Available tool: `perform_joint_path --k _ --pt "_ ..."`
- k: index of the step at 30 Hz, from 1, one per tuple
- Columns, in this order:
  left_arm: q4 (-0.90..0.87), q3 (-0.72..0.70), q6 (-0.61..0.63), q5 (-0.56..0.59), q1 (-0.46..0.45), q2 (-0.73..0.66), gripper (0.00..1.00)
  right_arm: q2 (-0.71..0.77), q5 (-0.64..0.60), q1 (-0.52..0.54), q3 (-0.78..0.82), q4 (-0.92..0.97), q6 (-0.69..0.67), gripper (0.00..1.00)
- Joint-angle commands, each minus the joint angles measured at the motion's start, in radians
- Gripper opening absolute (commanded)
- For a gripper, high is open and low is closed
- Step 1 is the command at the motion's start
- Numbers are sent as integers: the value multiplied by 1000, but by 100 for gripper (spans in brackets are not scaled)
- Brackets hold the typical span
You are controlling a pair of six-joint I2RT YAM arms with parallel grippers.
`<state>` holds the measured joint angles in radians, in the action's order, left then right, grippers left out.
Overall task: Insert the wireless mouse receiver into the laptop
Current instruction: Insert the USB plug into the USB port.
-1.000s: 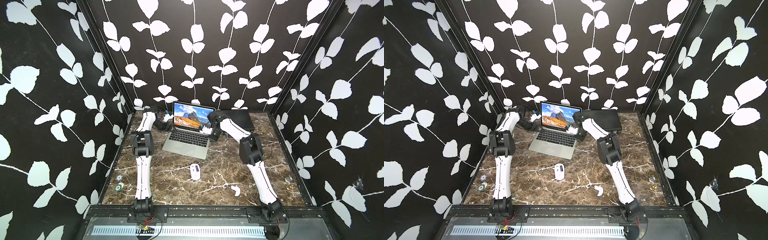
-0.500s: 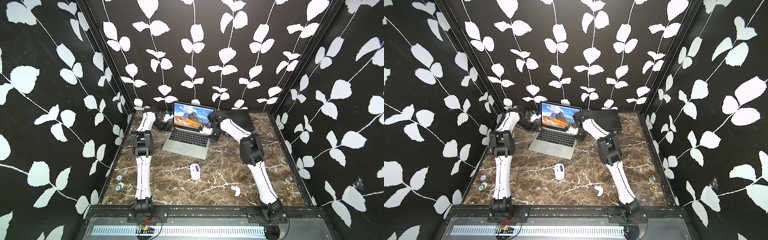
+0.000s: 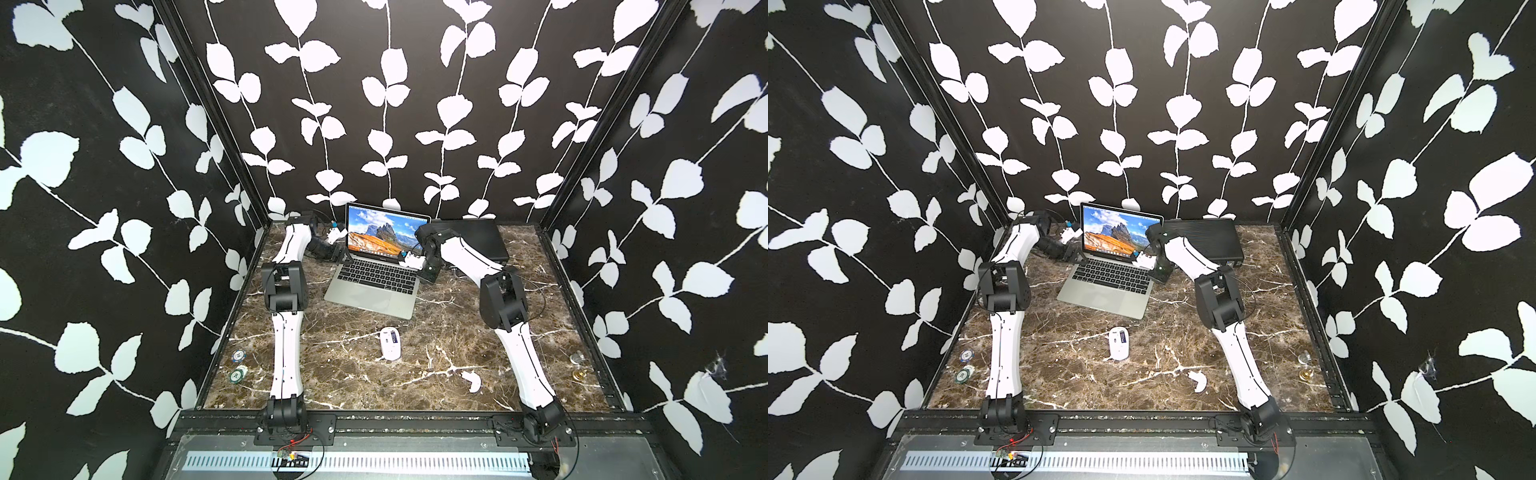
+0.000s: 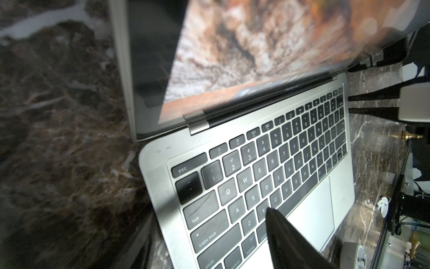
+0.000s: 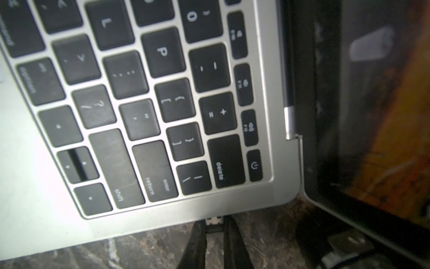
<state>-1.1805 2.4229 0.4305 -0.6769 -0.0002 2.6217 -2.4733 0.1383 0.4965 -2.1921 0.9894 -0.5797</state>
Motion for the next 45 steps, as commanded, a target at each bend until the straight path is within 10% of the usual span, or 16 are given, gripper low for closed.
perform_joint_path --k 1,45 --pt "-54 -6 14 -12 -16 24 75 -5 18 8 -35 70 -2 6" --pt "-66 -21 33 -42 -37 1 73 125 47 34 179 -312 124 11"
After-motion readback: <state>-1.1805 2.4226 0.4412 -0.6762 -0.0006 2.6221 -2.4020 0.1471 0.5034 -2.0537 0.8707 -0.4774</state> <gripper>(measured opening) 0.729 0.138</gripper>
